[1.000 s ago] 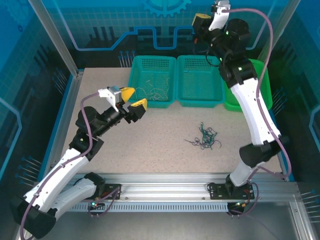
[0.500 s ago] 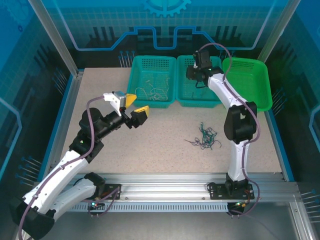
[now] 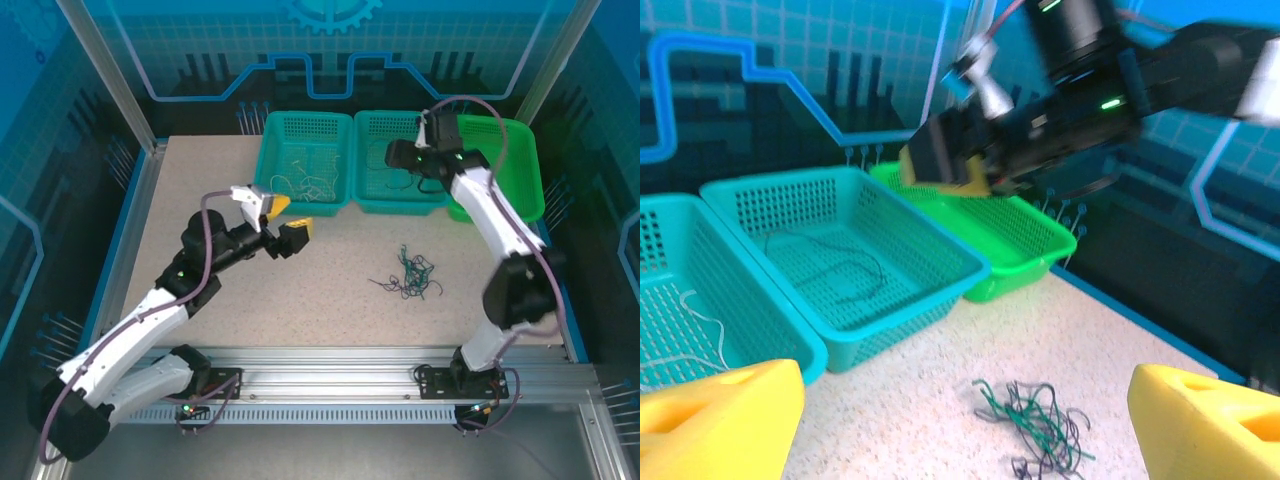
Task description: Untangle the cables
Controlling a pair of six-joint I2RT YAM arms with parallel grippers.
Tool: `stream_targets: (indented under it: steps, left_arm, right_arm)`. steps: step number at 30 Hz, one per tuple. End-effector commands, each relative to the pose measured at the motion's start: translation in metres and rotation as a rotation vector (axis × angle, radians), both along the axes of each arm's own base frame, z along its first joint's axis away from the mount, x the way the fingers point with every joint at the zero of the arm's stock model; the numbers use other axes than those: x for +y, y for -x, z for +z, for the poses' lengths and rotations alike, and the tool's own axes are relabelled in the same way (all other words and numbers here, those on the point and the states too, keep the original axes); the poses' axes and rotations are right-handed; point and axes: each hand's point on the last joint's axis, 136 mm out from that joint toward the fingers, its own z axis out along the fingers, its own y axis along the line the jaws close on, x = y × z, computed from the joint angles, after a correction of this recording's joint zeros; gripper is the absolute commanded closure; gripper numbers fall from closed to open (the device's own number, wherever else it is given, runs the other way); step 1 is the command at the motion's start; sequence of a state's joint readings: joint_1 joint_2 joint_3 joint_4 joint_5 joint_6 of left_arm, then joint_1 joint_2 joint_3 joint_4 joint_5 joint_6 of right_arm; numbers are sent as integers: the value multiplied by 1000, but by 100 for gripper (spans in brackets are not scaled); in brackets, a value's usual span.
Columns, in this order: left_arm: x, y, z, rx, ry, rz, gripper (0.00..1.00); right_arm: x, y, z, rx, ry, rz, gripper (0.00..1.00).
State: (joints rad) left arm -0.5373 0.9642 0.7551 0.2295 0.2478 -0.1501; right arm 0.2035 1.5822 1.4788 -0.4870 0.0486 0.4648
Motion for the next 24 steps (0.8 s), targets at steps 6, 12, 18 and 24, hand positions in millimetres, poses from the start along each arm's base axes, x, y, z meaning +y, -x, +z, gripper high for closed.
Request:
stream_targets:
  steps: [6,12,18,24]
  left_arm:
    - [-53,5,-34,-1,-109,-125,14]
    - [-80,7,-53,5,-160,-174,12]
    - [-93,7,-61,18,-180,-191,11]
    - [-94,5,-64,26,-191,-172,11]
  right_arm:
    - [-67,121,-83,168,29,-251,27]
    - [-62,174,-167,452,32,-225,29]
    - [-36,183,-212,581,24,-134,29]
    - [-21,183,-242,653,32,-92,36]
